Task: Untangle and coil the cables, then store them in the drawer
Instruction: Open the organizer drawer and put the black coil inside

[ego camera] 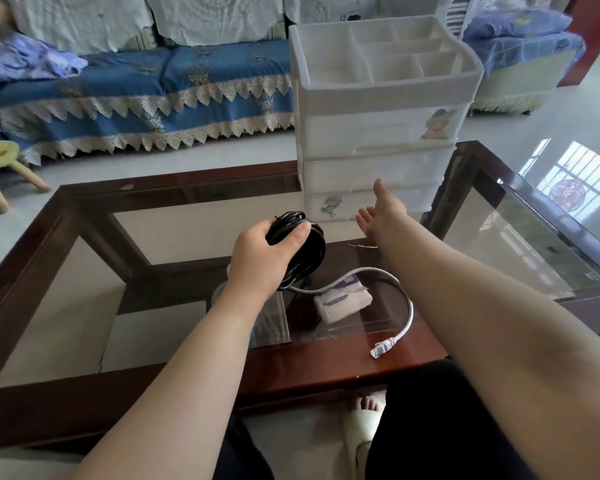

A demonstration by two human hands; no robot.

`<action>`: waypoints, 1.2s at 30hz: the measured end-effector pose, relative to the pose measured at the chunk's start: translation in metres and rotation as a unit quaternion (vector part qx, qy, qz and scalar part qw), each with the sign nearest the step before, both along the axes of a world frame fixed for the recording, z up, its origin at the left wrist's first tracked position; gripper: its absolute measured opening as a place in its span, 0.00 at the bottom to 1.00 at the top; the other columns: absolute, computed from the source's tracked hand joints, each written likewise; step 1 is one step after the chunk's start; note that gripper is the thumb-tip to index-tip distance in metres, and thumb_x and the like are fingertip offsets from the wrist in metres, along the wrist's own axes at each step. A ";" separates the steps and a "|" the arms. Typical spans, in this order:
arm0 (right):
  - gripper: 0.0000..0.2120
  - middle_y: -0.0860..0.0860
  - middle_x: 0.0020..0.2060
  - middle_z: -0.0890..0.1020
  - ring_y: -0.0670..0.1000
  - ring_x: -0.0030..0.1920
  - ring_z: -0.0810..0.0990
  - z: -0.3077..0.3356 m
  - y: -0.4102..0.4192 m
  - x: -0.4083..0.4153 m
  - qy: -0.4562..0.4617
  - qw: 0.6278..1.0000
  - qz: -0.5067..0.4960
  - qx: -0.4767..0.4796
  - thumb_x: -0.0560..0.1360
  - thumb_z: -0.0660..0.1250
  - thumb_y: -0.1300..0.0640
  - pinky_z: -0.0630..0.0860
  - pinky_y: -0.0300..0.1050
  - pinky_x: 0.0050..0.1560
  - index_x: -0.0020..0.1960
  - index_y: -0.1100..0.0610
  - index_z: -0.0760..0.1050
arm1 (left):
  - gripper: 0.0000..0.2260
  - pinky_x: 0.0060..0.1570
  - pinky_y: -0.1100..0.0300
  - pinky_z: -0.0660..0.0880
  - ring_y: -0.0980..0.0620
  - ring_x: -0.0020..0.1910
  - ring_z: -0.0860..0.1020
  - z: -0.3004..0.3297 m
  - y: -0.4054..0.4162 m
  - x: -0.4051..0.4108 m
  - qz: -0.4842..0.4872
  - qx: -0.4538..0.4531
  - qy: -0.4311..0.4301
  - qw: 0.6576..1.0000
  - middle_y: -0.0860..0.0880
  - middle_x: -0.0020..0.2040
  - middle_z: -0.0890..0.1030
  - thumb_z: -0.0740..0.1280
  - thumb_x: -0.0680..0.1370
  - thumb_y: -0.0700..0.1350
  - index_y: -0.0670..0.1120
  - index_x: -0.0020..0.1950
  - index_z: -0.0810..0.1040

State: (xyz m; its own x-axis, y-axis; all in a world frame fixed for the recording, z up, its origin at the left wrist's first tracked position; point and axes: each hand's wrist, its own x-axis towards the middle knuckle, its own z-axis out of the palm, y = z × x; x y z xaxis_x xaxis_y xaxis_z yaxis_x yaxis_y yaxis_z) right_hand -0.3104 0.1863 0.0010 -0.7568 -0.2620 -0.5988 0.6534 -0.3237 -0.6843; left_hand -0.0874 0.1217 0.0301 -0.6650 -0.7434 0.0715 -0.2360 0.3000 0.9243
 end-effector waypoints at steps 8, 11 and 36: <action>0.23 0.53 0.40 0.71 0.51 0.38 0.75 -0.022 0.004 -0.013 -0.007 0.999 0.034 0.033 0.71 0.72 0.47 0.78 0.48 0.39 0.57 0.59 0.70 | 0.11 0.51 0.52 0.79 0.54 0.47 0.81 0.000 0.008 -0.014 -0.013 0.024 0.040 0.999 0.52 0.45 0.84 0.71 0.75 0.56 0.50 0.50 0.81; 0.24 0.53 0.41 0.70 0.52 0.39 0.76 -0.026 0.012 -0.011 0.015 0.993 0.067 0.092 0.72 0.71 0.44 0.79 0.49 0.32 0.58 0.57 0.68 | 0.13 0.51 0.51 0.80 0.54 0.47 0.81 0.000 0.008 -0.014 0.003 0.046 0.054 0.997 0.52 0.45 0.84 0.70 0.75 0.57 0.50 0.51 0.81; 0.42 0.55 0.62 0.72 0.55 0.48 0.81 0.027 0.032 -0.038 0.384 0.502 0.533 0.562 0.66 0.74 0.41 0.80 0.49 0.48 0.71 0.57 0.61 | 0.12 0.38 0.68 0.73 0.56 0.43 0.77 0.002 0.008 -0.020 0.070 0.291 0.107 0.948 0.52 0.41 0.82 0.70 0.75 0.56 0.47 0.42 0.81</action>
State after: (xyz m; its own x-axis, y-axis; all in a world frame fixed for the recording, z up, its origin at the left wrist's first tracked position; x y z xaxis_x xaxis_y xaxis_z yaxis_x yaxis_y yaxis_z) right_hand -0.3486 0.2187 0.0282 -0.6661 -0.5871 -0.4600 -0.5520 0.8028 -0.2253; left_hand -0.1075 0.1297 0.0317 -0.5739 -0.7779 -0.2561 -0.0244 -0.2963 0.9548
